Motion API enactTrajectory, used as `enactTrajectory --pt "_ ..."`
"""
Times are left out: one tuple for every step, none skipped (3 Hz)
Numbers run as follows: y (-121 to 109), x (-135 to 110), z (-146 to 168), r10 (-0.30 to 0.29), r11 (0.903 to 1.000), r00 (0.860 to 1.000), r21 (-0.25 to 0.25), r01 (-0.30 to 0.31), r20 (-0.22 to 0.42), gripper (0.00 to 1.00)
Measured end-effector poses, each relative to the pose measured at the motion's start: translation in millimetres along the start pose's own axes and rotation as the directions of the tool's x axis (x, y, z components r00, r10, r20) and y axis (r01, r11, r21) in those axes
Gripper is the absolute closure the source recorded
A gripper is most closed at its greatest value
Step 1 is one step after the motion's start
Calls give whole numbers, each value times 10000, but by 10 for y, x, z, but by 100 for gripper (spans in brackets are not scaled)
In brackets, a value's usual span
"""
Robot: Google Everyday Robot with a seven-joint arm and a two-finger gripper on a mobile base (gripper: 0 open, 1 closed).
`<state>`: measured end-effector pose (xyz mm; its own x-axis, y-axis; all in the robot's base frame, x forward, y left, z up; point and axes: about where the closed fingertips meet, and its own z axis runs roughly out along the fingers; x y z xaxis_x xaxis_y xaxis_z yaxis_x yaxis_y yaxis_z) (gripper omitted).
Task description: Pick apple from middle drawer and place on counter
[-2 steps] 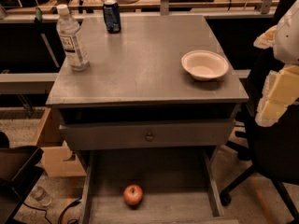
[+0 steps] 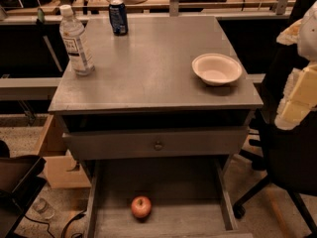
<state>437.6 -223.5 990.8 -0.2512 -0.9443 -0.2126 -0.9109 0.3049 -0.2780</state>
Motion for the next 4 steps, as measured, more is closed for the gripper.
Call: enactTrajectory --pt "22 156 123 305 9995 9985 -2 -305 460 0" --pt "272 318 394 435 9989 9788 92 -463 2002 0" --pt "542 507 1013 877 9961 9353 -261 -839 3429 0" --pt "765 528 1584 1454 9891 8286 -608 -1339 5406 0"
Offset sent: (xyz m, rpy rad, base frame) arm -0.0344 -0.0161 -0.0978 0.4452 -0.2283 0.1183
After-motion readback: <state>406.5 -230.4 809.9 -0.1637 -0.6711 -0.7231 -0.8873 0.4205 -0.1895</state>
